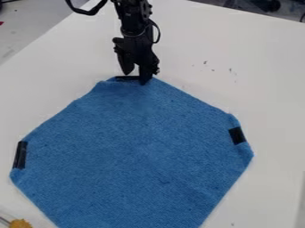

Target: Fold the cloth from top left to bottom right

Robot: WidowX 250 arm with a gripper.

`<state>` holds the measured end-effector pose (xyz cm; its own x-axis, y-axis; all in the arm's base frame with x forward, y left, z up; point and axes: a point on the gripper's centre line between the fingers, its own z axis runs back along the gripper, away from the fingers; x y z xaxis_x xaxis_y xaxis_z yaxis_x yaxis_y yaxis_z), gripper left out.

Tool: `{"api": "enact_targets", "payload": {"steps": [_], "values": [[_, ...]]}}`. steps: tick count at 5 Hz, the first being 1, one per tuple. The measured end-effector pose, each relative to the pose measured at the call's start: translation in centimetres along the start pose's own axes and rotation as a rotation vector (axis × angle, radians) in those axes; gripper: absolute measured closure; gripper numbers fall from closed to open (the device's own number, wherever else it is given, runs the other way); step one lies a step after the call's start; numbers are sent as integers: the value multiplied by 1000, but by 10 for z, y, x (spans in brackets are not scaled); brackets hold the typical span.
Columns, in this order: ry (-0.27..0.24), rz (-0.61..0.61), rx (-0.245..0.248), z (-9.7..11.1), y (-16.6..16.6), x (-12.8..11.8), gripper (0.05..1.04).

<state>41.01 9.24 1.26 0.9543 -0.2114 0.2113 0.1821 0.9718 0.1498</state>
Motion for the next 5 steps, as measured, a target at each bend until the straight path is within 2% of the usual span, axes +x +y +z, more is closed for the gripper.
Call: {"api": "enact_targets", "payload": {"steps": [1,2,3,4,5], "values": [[-6,-2,2,-1,0,1,702],[-15,-22,4,0,1,2,897],[-19,-70,10,1,3,3,1006],[-74,-113,72,20,12,8,1023],[-131,-140,137,49,16,4,1025]]}}
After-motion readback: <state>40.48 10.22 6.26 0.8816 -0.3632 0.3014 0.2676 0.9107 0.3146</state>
